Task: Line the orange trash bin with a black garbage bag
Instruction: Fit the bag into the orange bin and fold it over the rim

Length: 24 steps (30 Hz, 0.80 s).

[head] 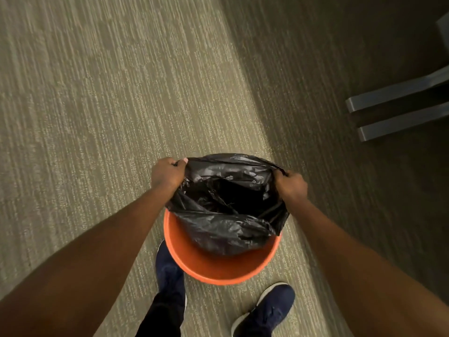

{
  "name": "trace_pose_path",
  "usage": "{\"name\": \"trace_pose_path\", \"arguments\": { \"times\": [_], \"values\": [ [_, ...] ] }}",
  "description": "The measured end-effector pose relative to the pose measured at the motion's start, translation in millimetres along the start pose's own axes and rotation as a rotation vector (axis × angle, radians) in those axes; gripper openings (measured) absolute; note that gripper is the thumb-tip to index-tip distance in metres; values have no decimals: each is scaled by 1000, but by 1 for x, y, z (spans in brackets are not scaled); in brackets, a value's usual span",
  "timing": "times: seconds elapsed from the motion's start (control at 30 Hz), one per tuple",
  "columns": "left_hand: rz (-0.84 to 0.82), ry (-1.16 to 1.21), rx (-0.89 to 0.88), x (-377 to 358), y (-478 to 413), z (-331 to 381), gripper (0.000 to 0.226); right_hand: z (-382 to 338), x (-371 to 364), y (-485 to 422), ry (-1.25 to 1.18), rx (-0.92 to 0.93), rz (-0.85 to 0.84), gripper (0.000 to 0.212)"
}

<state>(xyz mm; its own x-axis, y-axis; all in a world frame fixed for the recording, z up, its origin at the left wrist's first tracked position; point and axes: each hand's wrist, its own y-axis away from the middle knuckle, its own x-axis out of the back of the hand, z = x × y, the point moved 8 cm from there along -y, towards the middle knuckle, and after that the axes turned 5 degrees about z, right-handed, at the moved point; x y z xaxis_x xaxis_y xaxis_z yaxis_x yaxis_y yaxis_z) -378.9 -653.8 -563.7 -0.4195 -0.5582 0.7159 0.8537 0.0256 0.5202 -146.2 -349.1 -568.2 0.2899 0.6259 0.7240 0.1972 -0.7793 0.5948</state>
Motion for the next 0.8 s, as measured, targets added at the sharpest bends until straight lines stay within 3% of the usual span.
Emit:
{"name": "trace_pose_path", "arguments": {
  "times": [0.1,0.2,0.3,0.4,0.5,0.6,0.8],
  "values": [
    [-130,-43,146,-18,-9,-31,39,28,-25,-12,62,-138,-118,49],
    [-263,67,324,-26,-2,-61,32,63,-44,-8,-127,-289,-255,35],
    [-374,111,420,-21,17,-83,25,90,-51,10,-318,-380,-425,41],
    [-445,139,472,-13,37,-104,36,109,-45,37,-520,-411,-580,45],
    [-505,195,555,-3,62,-133,45,127,-28,62,-597,-407,-604,45],
    [-552,353,599,3,88,-160,36,136,-18,87,-626,-381,-664,32],
    [-527,594,587,13,124,-164,14,152,-21,116,-405,-357,-751,42]
  ]
}}
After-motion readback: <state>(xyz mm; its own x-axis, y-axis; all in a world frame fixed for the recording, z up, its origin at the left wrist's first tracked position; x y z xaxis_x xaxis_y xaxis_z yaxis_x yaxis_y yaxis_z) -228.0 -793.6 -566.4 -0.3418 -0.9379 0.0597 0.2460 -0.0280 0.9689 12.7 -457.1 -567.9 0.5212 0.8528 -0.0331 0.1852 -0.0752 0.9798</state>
